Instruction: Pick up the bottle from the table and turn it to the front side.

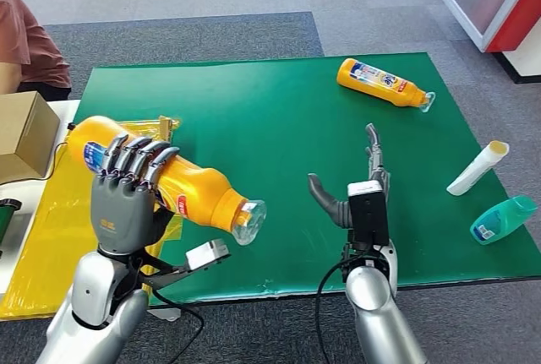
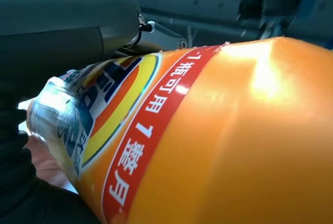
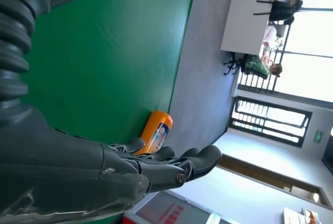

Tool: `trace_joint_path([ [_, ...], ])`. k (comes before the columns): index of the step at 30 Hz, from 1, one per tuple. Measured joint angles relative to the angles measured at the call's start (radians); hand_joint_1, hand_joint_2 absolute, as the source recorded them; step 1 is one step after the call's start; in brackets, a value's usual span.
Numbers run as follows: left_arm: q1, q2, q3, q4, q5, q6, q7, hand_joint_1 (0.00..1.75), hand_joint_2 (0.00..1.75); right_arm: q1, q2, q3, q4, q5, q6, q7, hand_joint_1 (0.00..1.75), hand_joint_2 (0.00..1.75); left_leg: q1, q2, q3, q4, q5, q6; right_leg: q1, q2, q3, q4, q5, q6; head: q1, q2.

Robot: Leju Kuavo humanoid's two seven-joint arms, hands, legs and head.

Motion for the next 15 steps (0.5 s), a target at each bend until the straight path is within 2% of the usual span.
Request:
trace_joint_path([
  [3,-0.006,0.013,0.010,0.052,-0.002,-0.149,0.068,1.75,1.75,0.009,0.000,-0.028,-0.042,0.021,0.020,0.009,0.00,1.75,0.000,0.000,0.000,0.000,0.000,0.000,0.000,0.000,0.000,0.000,0.000,0.000,0.000,0.000],
  [6,-0.026,0.026,0.023,0.138,0.029,-0.256,0.090,1.75,1.75,0.012,0.000,-0.053,-0.075,0.044,0.027,0.017,0.00,1.75,0.000,0.000,0.000,0.000,0.001,-0.001,0.000,0.000,0.000,0.000,0.001,-0.001,0.000,0.000],
  [9,-0.054,0.036,0.047,0.241,0.103,-0.301,0.068,1.75,1.75,0.011,0.000,-0.073,-0.100,0.054,0.036,0.019,0.00,1.75,0.000,0.000,0.000,0.000,0.001,-0.001,0.000,0.000,0.000,0.000,0.001,-0.001,0.000,0.000],
  [12,-0.073,0.043,0.077,0.329,0.198,-0.312,0.019,1.75,1.75,0.008,0.000,-0.083,-0.113,0.055,0.043,0.020,0.00,1.75,0.000,0.000,0.000,0.000,0.001,-0.001,0.000,0.000,0.000,0.000,0.001,-0.001,0.000,0.000],
  [15,-0.089,0.047,0.098,0.390,0.236,-0.328,0.004,1.75,1.75,0.007,0.000,-0.085,-0.118,0.054,0.045,0.019,0.00,1.75,0.000,0.000,0.000,0.000,0.001,-0.001,0.000,0.000,0.000,0.000,0.001,-0.001,0.000,0.000],
])
